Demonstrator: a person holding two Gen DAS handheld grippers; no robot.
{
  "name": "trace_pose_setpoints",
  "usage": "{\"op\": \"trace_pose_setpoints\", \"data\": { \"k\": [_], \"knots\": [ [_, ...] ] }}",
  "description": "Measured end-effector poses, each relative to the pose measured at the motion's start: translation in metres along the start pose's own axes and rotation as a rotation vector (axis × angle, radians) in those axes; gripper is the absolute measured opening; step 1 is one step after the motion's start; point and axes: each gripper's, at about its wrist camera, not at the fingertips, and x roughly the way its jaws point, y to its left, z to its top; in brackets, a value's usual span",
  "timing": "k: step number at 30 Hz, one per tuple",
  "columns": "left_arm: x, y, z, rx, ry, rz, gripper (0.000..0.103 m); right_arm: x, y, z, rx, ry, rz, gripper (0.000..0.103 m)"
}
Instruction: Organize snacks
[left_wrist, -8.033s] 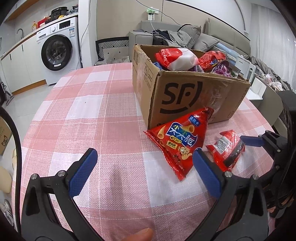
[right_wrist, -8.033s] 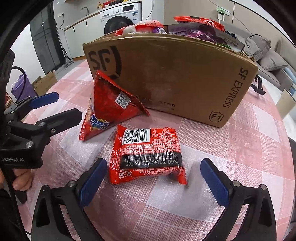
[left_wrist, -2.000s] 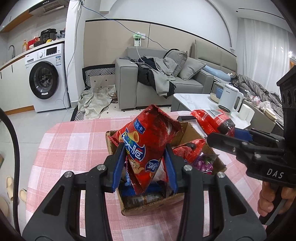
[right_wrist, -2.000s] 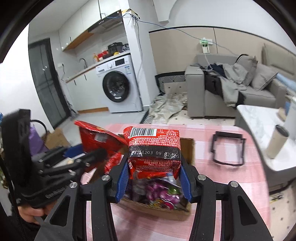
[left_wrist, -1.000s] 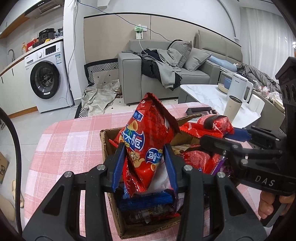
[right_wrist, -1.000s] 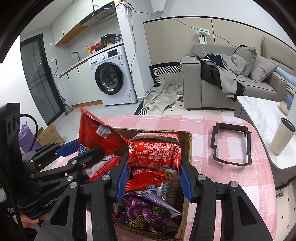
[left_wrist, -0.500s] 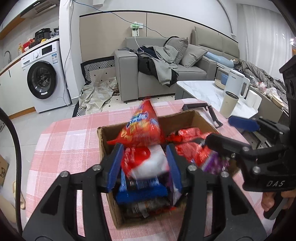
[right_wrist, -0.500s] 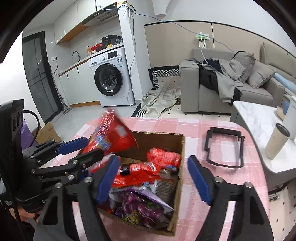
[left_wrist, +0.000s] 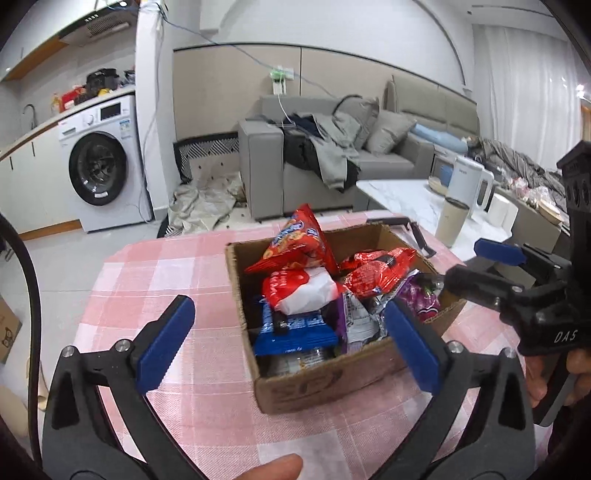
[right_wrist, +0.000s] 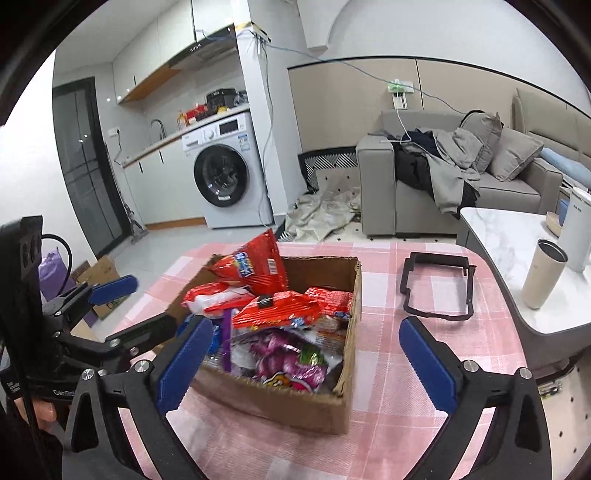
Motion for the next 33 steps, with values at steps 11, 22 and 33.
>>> {"op": "trace_pose_setpoints", "data": {
  "k": [11, 22, 33],
  "knots": [
    [-0.060, 0.013, -0.034, -0.035, -0.053, -0.008, 0.102, -0.037, 0.015, -0.022, -0.027, -0.087, 0.044, 0.103],
    [-0.086, 0.021, -0.071, -0.070, -0.084, -0.002, 0.102, -0.058, 0.037, -0.052, -0.088, -0.119, 0.048, 0.103],
    [-0.074, 0.020, -0.098, -0.064, -0.105, 0.015, 0.102, -0.055, 0.036, -0.083, -0.091, -0.137, 0.051, 0.103]
  ]
}}
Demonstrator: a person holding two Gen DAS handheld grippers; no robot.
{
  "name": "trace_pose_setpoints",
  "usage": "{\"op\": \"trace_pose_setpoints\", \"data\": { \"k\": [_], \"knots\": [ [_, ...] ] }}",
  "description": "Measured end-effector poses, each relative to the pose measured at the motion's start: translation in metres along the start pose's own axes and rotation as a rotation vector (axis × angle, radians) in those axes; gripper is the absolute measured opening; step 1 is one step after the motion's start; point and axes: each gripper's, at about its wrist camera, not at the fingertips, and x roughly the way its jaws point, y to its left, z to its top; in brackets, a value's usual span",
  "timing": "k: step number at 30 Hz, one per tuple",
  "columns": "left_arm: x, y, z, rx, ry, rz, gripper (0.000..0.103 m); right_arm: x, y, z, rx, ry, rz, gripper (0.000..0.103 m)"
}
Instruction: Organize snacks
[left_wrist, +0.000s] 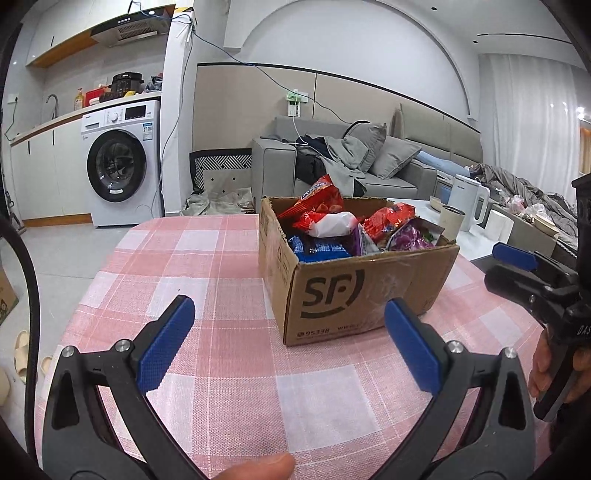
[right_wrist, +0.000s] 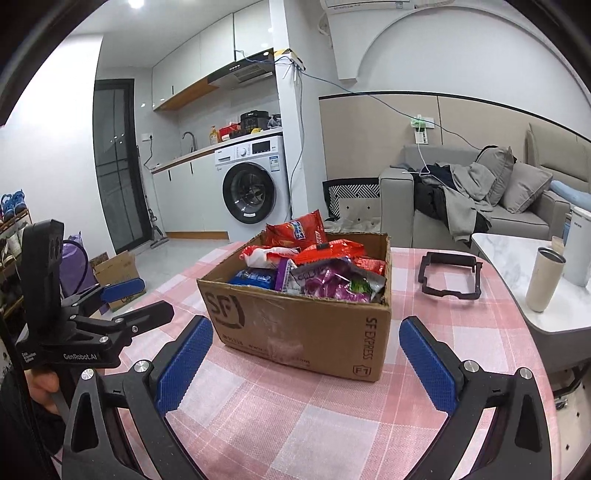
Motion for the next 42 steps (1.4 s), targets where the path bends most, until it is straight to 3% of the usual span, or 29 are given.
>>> {"op": "trace_pose_setpoints", "data": {
  "k": [13, 42],
  "knots": [
    [0.013, 0.001, -0.014, -0.006, 0.001, 0.019, 0.102, 0.004, -0.023, -0.015, 0.070, -0.049, -0.034, 0.103],
    [0.013, 0.005, -0.018, -0.020, -0.010, 0.019, 0.102, 0.003, -0.014, -0.025, 0.008, -0.074, -0.041, 0.103]
  ]
}}
